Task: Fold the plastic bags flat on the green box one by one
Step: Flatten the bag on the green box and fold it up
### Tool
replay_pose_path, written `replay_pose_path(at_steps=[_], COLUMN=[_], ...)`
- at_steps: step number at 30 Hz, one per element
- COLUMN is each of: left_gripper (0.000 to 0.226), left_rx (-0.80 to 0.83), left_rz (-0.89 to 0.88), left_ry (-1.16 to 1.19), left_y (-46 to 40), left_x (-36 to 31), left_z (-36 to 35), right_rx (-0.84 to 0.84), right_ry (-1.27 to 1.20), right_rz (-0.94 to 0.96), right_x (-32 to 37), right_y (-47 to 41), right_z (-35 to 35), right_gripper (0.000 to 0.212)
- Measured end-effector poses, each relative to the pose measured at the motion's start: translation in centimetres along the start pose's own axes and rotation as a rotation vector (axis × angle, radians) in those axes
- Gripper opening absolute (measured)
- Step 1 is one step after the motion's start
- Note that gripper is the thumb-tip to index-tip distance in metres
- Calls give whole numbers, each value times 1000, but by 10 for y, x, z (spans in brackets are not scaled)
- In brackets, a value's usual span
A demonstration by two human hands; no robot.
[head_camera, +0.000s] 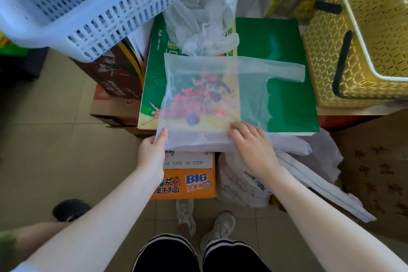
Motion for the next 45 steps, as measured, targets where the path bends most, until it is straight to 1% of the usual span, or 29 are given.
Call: replay_pose_path(at_steps=[2,3,5,7,9,11,13,15,16,17,18,19,20,21,22,23,24,25,28,31,34,35,36,38,39,40,42,43,45], left_gripper=[19,16,13,11,6,3,9,23,35,48,57,58,53,48,48,50,52,49,21,6,9,11,12,12,13,14,17,19,21], left_rx=[94,134,179,197,181,84,-90,-189,-230,-281,-312,-293,-183,0,186,337,427,461,396,345,272,255,240,216,199,181,155,146,134], left_rz=[81,66,-17,-140,-253,-395,-480,-484,-536,-656,-824,-1017,-1192,-1301,-1347,-1340,-1335,-1329,-1370,-1328,-1245,-1250,-1265,-1280,-1279,-1271,-1228,-1203,-1169], left_ry=[86,95,103,145,125,-93,-346,-452,-538,-682,-825,-916,-958,-982,-1014,-1052,-1083,-1091,-1017,-910,-801,-774,-749,-701,-679,-660,-625,-604,-570], left_y=[5,7,10,8,2,-9,-21,-26,-24,-18,-7,6,21,33,45,51,55,57,55,52,47,49,52,58,59,60,56,53,48], left_x=[1,-3,-18,-41,-63,-76,-77,-74,-75,-79,-84,-87,-85,-79,-69,-58,-49,-44,-43,-50,-56,-59,-63,-70,-73,-75,-79,-80,-81], left_z=[-10,-15,-23,-25,-22,-12,1,9,8,3,-8,-25,-46,-70,-92,-109,-123,-132,-140,-138,-131,-130,-129,-129,-129,-129,-128,-127,-125], right_rx=[-8,-31,-105,-182,-247,-290,-314,-331,-329,-326,-318,-304,-290,-283,-284,-286,-282,-275,-221,-135,-146,-172,-199,-230,-217,-180,-53,15,119], right_ry=[25,38,69,105,120,127,111,60,13,-50,-131,-229,-337,-442,-532,-605,-659,-694,-746,-820,-980,-1009,-1029,-1111,-1225,-1386,-1702,-1783,-1875], right_rz=[12,17,1,-80,-181,-269,-351,-441,-487,-537,-592,-653,-718,-774,-817,-848,-868,-875,-867,-836,-832,-835,-829,-802,-779,-740,-613,-550,-461], right_x=[1,0,-5,-19,-35,-49,-64,-79,-86,-91,-97,-101,-104,-106,-107,-107,-108,-109,-113,-117,-123,-125,-125,-126,-125,-123,-119,-118,-115], right_y=[1,0,-1,-1,1,4,9,17,22,25,29,31,34,36,38,39,40,42,47,51,53,53,51,45,42,38,32,31,31], right_z=[2,3,9,17,26,33,39,45,46,46,44,41,37,34,33,33,32,32,30,25,27,30,34,40,43,44,45,47,48], right_gripper=[38,36,29,19,16,13,9,7,7,6,6,7,11,17,23,29,34,38,45,44,20,9,5,13,15,20,48,60,69])
Point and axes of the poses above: each hand's wrist, its own y-axis away from the middle knuckle, its own z-axis out of the back of the hand, x = y × z, the point moved 6 cm from there along -y, towards the middle knuckle, and after that the axes turned 4 degrees about -z, right-handed, at the moved point
